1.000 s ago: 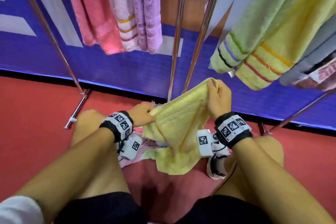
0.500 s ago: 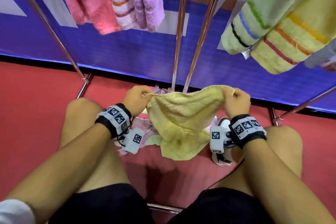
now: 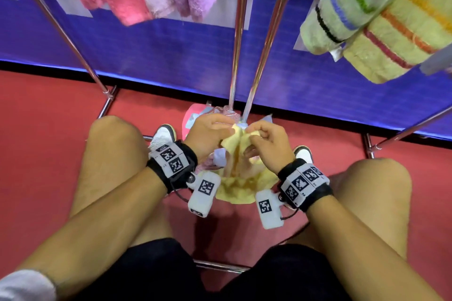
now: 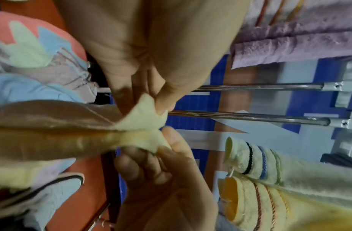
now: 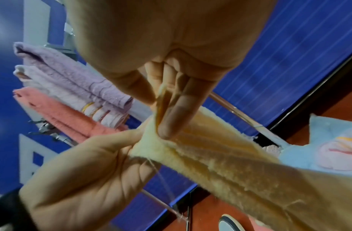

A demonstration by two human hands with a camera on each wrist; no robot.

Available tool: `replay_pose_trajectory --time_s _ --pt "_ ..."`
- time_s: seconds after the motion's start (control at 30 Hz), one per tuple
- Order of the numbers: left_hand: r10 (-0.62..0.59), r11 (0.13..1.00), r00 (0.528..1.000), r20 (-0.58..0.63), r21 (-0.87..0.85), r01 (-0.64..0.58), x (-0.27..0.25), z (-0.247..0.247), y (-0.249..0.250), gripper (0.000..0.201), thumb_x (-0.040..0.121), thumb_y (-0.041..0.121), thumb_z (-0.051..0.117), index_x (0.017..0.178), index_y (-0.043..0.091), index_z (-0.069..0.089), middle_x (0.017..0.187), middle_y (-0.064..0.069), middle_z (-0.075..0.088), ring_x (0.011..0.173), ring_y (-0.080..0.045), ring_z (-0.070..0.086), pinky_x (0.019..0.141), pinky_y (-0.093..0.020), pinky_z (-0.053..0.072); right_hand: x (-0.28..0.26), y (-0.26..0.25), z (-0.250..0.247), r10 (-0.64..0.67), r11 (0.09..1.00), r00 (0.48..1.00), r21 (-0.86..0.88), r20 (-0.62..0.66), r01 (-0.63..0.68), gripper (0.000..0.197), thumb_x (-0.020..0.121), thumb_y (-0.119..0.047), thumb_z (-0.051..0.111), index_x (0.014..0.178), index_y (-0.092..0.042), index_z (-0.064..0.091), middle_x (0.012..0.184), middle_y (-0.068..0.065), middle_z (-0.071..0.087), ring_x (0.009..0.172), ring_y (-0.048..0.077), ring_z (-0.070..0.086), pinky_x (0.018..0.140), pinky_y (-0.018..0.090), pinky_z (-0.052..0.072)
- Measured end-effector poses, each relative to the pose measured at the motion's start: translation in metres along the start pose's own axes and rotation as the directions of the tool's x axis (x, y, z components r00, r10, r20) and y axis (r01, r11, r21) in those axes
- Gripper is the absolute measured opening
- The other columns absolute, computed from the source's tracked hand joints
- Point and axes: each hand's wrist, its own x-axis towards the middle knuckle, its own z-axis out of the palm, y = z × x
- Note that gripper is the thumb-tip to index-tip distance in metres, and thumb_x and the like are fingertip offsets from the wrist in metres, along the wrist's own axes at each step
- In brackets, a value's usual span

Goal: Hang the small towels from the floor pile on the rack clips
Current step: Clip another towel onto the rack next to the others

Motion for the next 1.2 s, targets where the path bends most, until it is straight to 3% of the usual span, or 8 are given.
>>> replay_pose_trajectory --time_s 0.17,0.3,0.43,0.53,0.7,0.87,1.0,1.2 --pt "0.002 0.998 1.0 -0.009 -0.056 -0.002 -0.008 -0.002 0.001 0.021 0.065 0.01 0.072 0.08 0.024 0.075 0.092 -0.013 0.072 0.084 -0.026 0.065 0.086 -0.044 0.052 -0.002 0.002 0.01 -0.021 1.0 0.997 0.011 0.077 0.02 0.047 0.08 0.024 0.041 0.089 -0.014 0.068 0.068 0.007 0.065 0.064 0.023 0.072 0.07 0.04 0.061" --pt "-0.037 0.998 0.996 0.083 -0.041 0.04 -0.007 -0.004 0.005 0.038 0.067 -0.009 0.07 0.097 0.015 0.069 0.096 -0.012 0.07 0.082 -0.023 0.066 0.077 -0.035 0.054 0.002 0.008 0.011 -0.101 0.992 0.992 -0.071 0.077 0.107 0.025 0.086 0.008 0.063 0.093 -0.015 0.069 0.064 -0.002 0.068 0.063 0.021 0.071 0.067 0.03 0.06" --pt "0.006 1.0 0.996 0.087 -0.001 -0.006 -0.007 -0.005 0.002 0.048 0.074 -0.026 0.058 0.096 0.016 0.068 0.094 -0.005 0.07 0.081 -0.006 0.067 0.063 -0.018 0.051 0.006 0.013 0.008 -0.262 0.933 0.963 -0.239 0.064 0.269 0.012 0.089 -0.007 0.066 0.095 -0.014 0.075 0.078 -0.001 0.073 0.072 0.018 0.069 0.072 0.03 0.055" --pt "0.061 0.998 0.998 0.031 -0.021 -0.061 -0.006 -0.007 0.004 0.041 0.072 -0.022 0.068 0.094 0.014 0.066 0.093 -0.005 0.073 0.083 -0.01 0.07 0.068 -0.02 0.053 0.01 0.014 0.003 -0.432 0.811 0.899 -0.408 0.069 0.42 0.013 0.086 -0.02 0.068 0.094 -0.018 0.077 0.096 -0.008 0.058 0.092 0.013 0.055 0.087 0.026 0.044" --pt "0.135 0.991 0.99 0.042 -0.02 -0.134 -0.009 -0.004 0.009 0.037 0.071 -0.016 0.075 0.093 0.013 0.065 0.095 -0.006 0.074 0.088 -0.015 0.073 0.077 -0.026 0.057 0.013 0.014 -0.002 -0.425 0.768 0.88 -0.43 0.21 0.474 0.005 0.08 -0.024 0.076 0.083 -0.022 0.078 0.133 -0.004 0.05 0.128 0.012 0.04 0.11 0.025 0.03" --pt "0.177 0.984 0.982 0.067 -0.018 -0.176 -0.011 0.001 0.005 0.034 0.075 -0.016 0.071 0.096 0.012 0.067 0.099 -0.009 0.074 0.091 -0.017 0.072 0.078 -0.025 0.056 0.008 0.014 0.004 -0.339 0.854 0.93 -0.367 0.145 0.368 0.008 0.08 -0.023 0.079 0.076 -0.018 0.076 0.085 -0.002 0.071 0.084 0.014 0.064 0.079 0.031 0.049" --pt "0.199 0.98 0.979 0.038 -0.005 -0.199 -0.011 0.002 0.004 0.028 0.081 -0.011 0.069 0.095 0.013 0.067 0.095 -0.003 0.07 0.085 -0.009 0.069 0.078 -0.024 0.055 0.008 0.008 0.002 -0.308 0.91 0.951 -0.282 0.029 0.303 0.011 0.077 -0.02 0.082 0.071 -0.013 0.076 0.074 -0.004 0.072 0.074 0.009 0.065 0.071 0.014 0.045" --pt "0.04 0.998 0.991 0.126 -0.044 -0.035 -0.009 0.001 0.002 0.013 0.094 0.002 0.058 0.095 0.01 0.068 0.083 -0.006 0.07 0.075 -0.013 0.069 0.075 -0.027 0.058 0.006 0.002 0.002 -0.27 0.952 0.962 -0.157 -0.026 0.263 0.012 0.078 -0.016 0.082 0.069 -0.016 0.074 0.07 -0.002 0.071 0.062 0.008 0.061 0.064 0.017 0.046"
